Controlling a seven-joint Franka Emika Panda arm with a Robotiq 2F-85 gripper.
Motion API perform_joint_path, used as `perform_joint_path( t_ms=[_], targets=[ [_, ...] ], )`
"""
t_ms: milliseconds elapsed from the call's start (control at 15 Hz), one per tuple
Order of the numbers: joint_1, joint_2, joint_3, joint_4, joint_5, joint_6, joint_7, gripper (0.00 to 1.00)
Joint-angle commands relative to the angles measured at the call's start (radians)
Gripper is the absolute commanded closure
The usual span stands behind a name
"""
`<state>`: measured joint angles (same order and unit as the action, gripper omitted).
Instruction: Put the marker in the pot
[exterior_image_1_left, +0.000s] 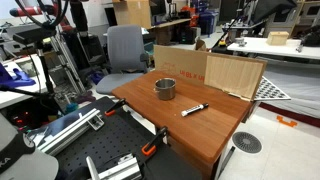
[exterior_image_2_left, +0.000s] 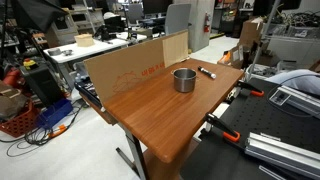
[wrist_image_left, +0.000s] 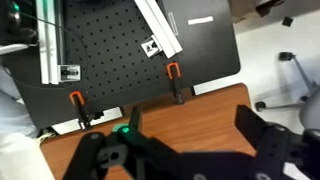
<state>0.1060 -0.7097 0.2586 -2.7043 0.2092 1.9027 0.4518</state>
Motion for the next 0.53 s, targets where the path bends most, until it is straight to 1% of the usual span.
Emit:
perform_joint_path(
  t_ms=[0,133,467],
  targets=[
    [-0.003,0.000,0.002,0.002,0.001,-0.002,-0.002,0.00],
    [-0.003,0.000,0.002,0.002,0.001,-0.002,-0.002,0.00],
    [-0.009,0.006,-0.004,-0.003,-0.011,0.077,-0.023,0.00]
  ],
)
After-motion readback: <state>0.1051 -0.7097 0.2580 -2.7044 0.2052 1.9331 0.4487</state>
